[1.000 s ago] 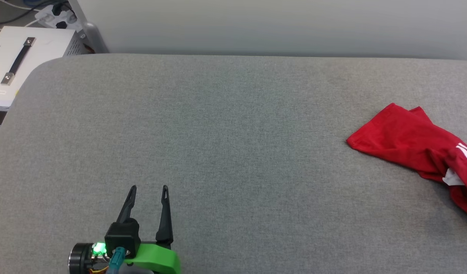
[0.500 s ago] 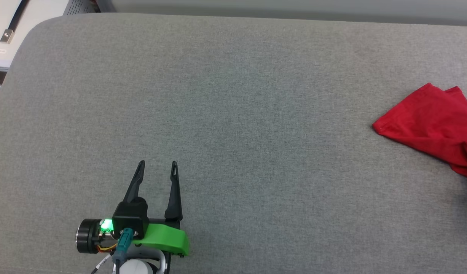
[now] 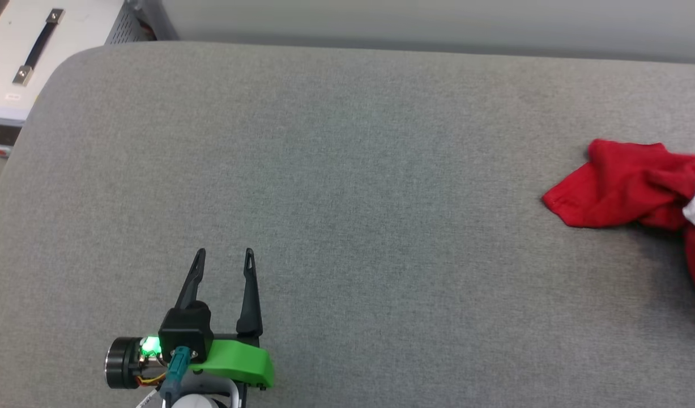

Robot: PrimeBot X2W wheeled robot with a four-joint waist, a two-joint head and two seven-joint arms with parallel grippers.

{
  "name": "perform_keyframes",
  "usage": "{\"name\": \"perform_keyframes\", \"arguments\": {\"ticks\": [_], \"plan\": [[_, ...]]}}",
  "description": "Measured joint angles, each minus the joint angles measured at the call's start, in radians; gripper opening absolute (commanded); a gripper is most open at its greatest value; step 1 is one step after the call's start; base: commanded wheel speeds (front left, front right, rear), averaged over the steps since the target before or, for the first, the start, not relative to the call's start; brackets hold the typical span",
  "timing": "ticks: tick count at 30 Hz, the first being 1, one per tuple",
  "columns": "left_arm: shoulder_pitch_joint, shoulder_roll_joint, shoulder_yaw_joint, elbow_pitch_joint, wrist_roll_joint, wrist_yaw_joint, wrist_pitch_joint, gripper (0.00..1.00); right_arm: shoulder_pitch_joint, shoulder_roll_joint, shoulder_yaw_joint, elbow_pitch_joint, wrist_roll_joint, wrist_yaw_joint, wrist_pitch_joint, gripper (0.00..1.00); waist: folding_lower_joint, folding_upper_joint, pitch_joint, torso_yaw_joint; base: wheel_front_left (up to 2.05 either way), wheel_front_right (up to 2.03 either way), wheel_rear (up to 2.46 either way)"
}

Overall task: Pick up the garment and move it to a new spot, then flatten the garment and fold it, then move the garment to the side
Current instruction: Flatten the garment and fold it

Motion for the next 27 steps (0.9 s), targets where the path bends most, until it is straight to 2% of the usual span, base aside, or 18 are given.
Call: {"name": "perform_keyframes", "arguments": {"ticks": [7, 11, 14, 21, 22, 23, 27], "plan": [[0.015, 0.0, 0.005, 0.002, 0.001, -0.01, 0.0, 1.0, -0.035, -0.018, -0.053, -0.213, 0.013, 0.0, -0.048, 0.0, 0.0, 0.0, -0.051, -0.01, 0.0, 0.0, 0.0], [0.024, 0.0, 0.011, 0.002, 0.001, -0.015, 0.0, 1.0, -0.073, 0.028, -0.049, -0.315, -0.009, 0.0, -0.054, 0.0, 0.0, 0.0, -0.064, 0.005, 0.0, 0.0, 0.0], [0.027, 0.0, 0.013, 0.002, 0.001, -0.017, 0.0, 1.0, -0.107, 0.081, 0.012, -0.367, -0.024, 0.0, -0.033, 0.0, 0.0, 0.0, -0.067, 0.022, 0.0, 0.0, 0.0], [0.026, 0.0, 0.006, 0.002, 0.0, -0.017, 0.0, 1.0, -0.222, 0.196, 0.256, -0.37, -0.051, 0.0, 0.004, 0.0, 0.0, 0.0, -0.054, 0.062, 0.0, 0.0, 0.0], [0.026, 0.0, 0.002, 0.003, 0.0, -0.017, 0.0, 1.0, -0.249, 0.22, 0.313, -0.356, -0.051, 0.0, 0.004, 0.0, 0.0, -0.0001, -0.049, 0.069, 0.0, 0.0, 0.0], [0.026, 0.0, -0.003, 0.005, -0.002, -0.013, 0.0, 1.0, -0.302, 0.28, 0.449, -0.304, -0.042, 0.001, 0.004, 0.0, 0.0, -0.0001, -0.039, 0.086, 0.0, 0.0, 0.0], [0.025, 0.0, -0.014, 0.007, -0.005, -0.008, 0.0, 1.0, -0.346, 0.352, 0.64, -0.196, -0.015, 0.001, 0.001, 0.0, 0.0, -0.0001, -0.026, 0.107, 0.0, 0.0, 0.0]]}}
